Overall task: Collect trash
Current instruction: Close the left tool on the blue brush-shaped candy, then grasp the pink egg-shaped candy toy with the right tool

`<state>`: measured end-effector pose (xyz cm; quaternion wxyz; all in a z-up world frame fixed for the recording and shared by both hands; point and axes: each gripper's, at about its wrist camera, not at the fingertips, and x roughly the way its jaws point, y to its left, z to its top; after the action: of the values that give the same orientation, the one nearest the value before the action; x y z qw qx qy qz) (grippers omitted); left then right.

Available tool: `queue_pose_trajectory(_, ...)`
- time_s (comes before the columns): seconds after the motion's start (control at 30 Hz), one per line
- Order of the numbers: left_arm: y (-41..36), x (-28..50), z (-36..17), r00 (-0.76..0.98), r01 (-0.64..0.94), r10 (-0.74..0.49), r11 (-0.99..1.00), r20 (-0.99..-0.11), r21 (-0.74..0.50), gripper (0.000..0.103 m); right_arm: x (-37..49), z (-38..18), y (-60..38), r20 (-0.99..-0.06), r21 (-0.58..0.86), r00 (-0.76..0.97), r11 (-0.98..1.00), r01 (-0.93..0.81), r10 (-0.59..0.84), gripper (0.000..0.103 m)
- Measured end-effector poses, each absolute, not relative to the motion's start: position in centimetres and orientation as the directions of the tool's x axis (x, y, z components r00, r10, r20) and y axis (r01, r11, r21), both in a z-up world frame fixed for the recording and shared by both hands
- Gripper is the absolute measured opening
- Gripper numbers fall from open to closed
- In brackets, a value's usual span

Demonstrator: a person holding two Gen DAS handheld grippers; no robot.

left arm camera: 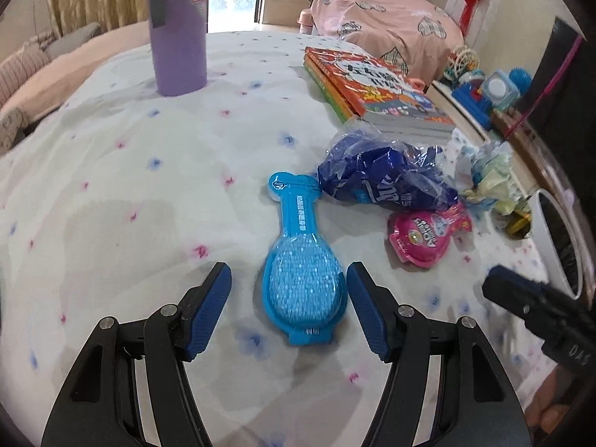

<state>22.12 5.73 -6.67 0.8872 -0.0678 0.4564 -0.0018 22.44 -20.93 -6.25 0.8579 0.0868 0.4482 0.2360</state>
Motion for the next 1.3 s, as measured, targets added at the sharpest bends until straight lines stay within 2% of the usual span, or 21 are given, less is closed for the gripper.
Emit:
queue_pose_trajectory(0.1,5.1,21.9,-6.7,0.59,-0.013,-0.056,0.997,-0.805,-0.079,0.045,23.8,-6.7,-19.9,-0.734,0.372,0.481,0.876,-0.306,0.48,0.037)
queue_pose_trajectory(0.23,6.2,21.1,-6.5,0.586,0.012,-0.147,0.985,-0.797,-0.173,0.045,25.3,-7.8,-18.3,-0.731,0.403,0.468,0.867,-0.293,0.497,0.038)
queue_pose_trajectory(0.4,7.2,19.4,-5.8,0.595,-0.006,-0.193,0.97,-0.78,-0.245,0.045,27.1,-7.8,-17.1,-0.704,0.452,0.48,0.851,-0.266,0.524,0.051)
queue_pose_trajectory(0.5,7.0,18.5,-5.4,0.6,-0.003,-0.207,0.965,-0.773,-0.261,0.045,27.6,-7.9,-16.2,-0.697,0.46,0.488,0.85,-0.256,0.525,0.051)
queue_pose_trajectory(0.53,7.0,18.3,-5.4,0.6,-0.001,-0.209,0.965,-0.772,-0.262,0.045,27.7,-7.9,-16.0,-0.701,0.453,0.489,0.854,-0.257,0.519,0.05)
queue_pose_trajectory(0.57,6.8,18.0,-5.3,0.601,0.003,-0.213,0.964,-0.77,-0.264,0.045,27.7,-7.9,-15.6,-0.708,0.433,0.498,0.864,-0.256,0.502,0.039)
queue_pose_trajectory(0.6,6.8,17.9,-5.3,0.6,0.006,-0.218,0.963,-0.77,-0.268,0.044,27.7,-8.0,-15.5,-0.714,0.428,0.492,0.867,-0.256,0.498,0.019)
queue_pose_trajectory(0.63,6.7,17.8,-5.2,0.6,0.009,-0.224,0.962,-0.768,-0.273,0.044,27.5,-8.0,-15.8,-0.705,0.446,0.489,0.857,-0.256,0.513,0.019)
queue_pose_trajectory(0.67,6.6,17.7,-5.1,0.6,0.013,-0.23,0.961,-0.767,-0.277,0.045,27.3,-8.0,-16.0,-0.7,0.458,0.487,0.851,-0.256,0.523,0.012)
queue_pose_trajectory(0.7,6.6,17.6,-5.1,0.6,0.016,-0.233,0.96,-0.765,-0.281,0.045,27.0,-8.0,-16.1,-0.705,0.455,0.483,0.854,-0.253,0.519,0.0)
queue_pose_trajectory(0.87,6.8,16.8,-4.6,0.616,0.002,-0.232,0.956,-0.753,-0.293,0.045,25.2,-7.8,-17.6,-0.713,0.44,0.478,0.859,-0.262,0.512,0.001)
queue_pose_trajectory(0.9,7.0,16.7,-4.4,0.62,-0.003,-0.232,0.955,-0.75,-0.298,0.044,25.0,-7.6,-17.9,-0.71,0.437,0.483,0.859,-0.268,0.512,0.007)
queue_pose_trajectory(1.03,8.0,16.1,-3.9,0.637,-0.023,-0.22,0.952,-0.738,-0.305,0.045,25.6,-7.0,-17.4,-0.709,0.433,0.489,0.861,-0.267,0.508,0.007)
queue_pose_trajectory(1.13,8.8,15.9,-3.9,0.638,-0.039,-0.211,0.952,-0.741,-0.304,0.045,26.7,-6.0,-14.8,-0.713,0.391,0.482,0.86,-0.329,0.509,0.007)
queue_pose_trajectory(1.3,9.2,15.4,-4.1,0.63,-0.05,-0.218,0.946,-0.745,-0.319,0.044,30.3,-5.6,-8.8,-0.781,0.282,0.424,0.865,-0.416,0.458,0.007)
